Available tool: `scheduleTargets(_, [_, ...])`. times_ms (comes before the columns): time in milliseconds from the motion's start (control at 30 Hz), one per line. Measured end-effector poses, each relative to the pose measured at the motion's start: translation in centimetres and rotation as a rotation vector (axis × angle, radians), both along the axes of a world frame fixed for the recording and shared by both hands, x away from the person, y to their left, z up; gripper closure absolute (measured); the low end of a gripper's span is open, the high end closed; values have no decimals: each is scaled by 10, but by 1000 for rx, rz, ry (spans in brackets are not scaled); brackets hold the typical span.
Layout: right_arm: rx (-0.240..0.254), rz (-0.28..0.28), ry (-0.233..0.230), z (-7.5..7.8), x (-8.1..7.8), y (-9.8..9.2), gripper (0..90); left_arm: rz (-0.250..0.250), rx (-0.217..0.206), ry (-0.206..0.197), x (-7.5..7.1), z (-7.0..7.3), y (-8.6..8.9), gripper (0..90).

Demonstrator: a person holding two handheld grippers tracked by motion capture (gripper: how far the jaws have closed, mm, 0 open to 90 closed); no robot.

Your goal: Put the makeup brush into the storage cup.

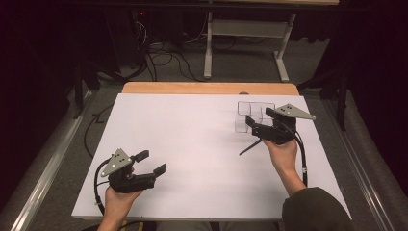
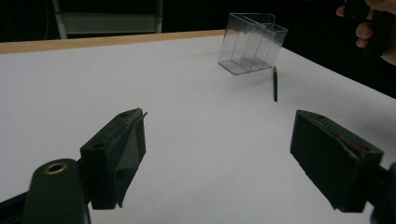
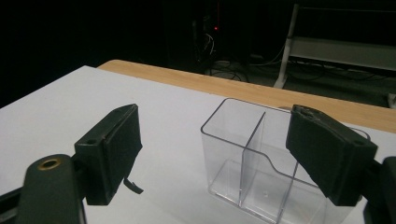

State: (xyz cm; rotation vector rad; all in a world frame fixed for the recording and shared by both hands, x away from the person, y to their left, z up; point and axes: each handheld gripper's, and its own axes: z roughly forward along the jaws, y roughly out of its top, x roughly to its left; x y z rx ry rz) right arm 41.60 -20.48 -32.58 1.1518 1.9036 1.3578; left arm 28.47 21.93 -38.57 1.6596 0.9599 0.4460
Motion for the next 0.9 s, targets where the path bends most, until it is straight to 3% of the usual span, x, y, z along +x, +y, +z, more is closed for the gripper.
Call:
scheduleTargets(300, [6,-21,37,-4,12,-1,195,1,-1,5,1,0,0,186])
scheduleTargets(900, [-46,-53,137,-2,20,-3,212,1,0,6,1,0,0,186])
